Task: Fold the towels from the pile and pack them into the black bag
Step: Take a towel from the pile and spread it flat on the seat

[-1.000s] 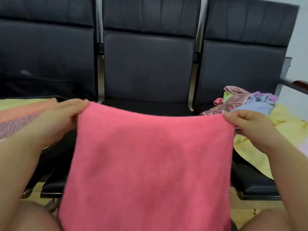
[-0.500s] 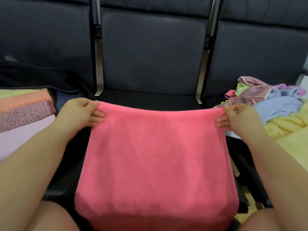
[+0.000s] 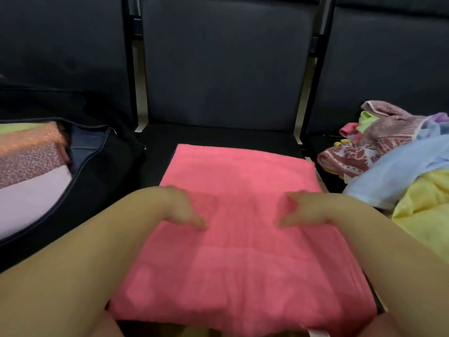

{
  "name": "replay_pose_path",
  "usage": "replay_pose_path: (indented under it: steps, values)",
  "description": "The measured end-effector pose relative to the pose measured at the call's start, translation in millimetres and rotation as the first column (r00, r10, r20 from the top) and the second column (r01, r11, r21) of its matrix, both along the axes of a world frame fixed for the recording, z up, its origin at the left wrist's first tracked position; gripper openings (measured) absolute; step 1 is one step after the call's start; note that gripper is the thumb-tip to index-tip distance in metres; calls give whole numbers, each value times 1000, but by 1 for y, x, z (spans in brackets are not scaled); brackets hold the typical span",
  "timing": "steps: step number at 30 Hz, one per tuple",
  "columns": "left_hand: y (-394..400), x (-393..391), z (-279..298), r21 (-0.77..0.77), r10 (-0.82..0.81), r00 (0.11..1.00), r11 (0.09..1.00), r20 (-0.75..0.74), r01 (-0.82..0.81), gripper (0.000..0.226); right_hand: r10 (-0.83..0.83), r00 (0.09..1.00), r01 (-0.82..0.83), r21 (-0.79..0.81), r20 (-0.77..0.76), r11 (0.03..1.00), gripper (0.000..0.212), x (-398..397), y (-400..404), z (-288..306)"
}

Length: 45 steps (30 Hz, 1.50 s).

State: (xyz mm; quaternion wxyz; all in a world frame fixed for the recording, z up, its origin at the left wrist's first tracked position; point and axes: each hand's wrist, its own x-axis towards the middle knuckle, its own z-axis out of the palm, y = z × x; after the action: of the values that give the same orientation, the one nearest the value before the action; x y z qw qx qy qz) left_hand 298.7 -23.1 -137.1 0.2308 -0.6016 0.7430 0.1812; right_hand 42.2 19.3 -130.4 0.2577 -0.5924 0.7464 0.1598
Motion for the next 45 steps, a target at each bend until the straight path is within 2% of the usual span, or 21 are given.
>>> replay_pose_path:
  steps: [1, 3, 5, 8, 10, 12, 14, 16, 19, 23, 26, 29, 31, 33, 35, 39, 42, 45]
  values:
    - [-1, 3, -4, 2, 15, 1000, 1000, 17, -15, 104, 23, 999, -22, 26, -42, 999, 104, 1, 0, -3]
    - [-2, 10, -13, -39, 79, 996, 996, -29, -80, 114, 19, 999, -20, -23, -48, 1000, 111, 3, 0, -11]
    - [-3, 13, -17, -121, 118, 988, 984, -95, -129, 114, -10, 1000, 10, -146, 1, 989, 109, 5, 0, -16]
    - [6, 9, -6, -198, 113, 993, 973, -37, -119, 105, -49, 997, 35, -195, -67, 980, 104, 10, 7, -8]
    - [19, 3, 11, -161, 27, 999, 987, 23, -23, 86, -49, 996, 40, -119, -74, 992, 100, 17, 18, 6]
    - [30, 0, 21, -60, -41, 998, 997, 53, 44, 65, -17, 999, 17, -8, -43, 1000, 87, 22, 30, 15]
    - [42, 1, 24, 24, -75, 991, 997, 109, 73, 58, 7, 998, -3, 72, -56, 997, 84, 28, 42, 14]
    - [47, 4, 22, 60, -92, 986, 995, 136, 84, 57, 7, 996, -1, 69, -86, 998, 92, 29, 45, 5]
    - [48, 11, 19, 13, -24, 998, 1000, 51, 23, 60, -37, 999, 33, -95, -38, 995, 103, 17, 40, -16]
    - [40, 28, 16, -148, 128, 984, 978, -125, -146, 64, -37, 985, 97, -362, 168, 927, 90, 6, 47, -15]
    - [40, 46, 18, -166, 222, 961, 954, -165, -249, 66, -52, 956, 183, -448, 289, 875, 81, 2, 57, 1]
    - [39, 67, 14, -103, 313, 936, 938, -162, -332, 60, -176, 942, 281, -386, 286, 879, 68, -7, 71, 14]
    - [40, 78, 11, -38, 360, 919, 928, -161, -370, 43, -278, 929, 341, -271, 246, 900, 55, -16, 83, 19]
    - [44, 85, 8, 12, 399, 898, 915, -186, -404, 27, -350, 916, 379, -139, 195, 915, 34, -22, 95, 21]
    - [48, 92, 5, 44, 440, 870, 896, -223, -441, 25, -399, 904, 413, -73, 154, 908, 22, -23, 106, 22]
    - [54, 101, 1, 99, 483, 836, 875, -260, -474, 31, -392, 911, 402, -62, 133, 914, 28, -19, 119, 18]
    - [59, 97, 2, 154, 507, 810, 862, -295, -484, 29, -413, 887, 436, -81, 208, 896, 19, -17, 126, 15]
    - [62, 90, 5, 160, 529, 787, 848, -319, -505, 23, -437, 868, 471, -116, 236, 874, 22, -14, 131, 14]
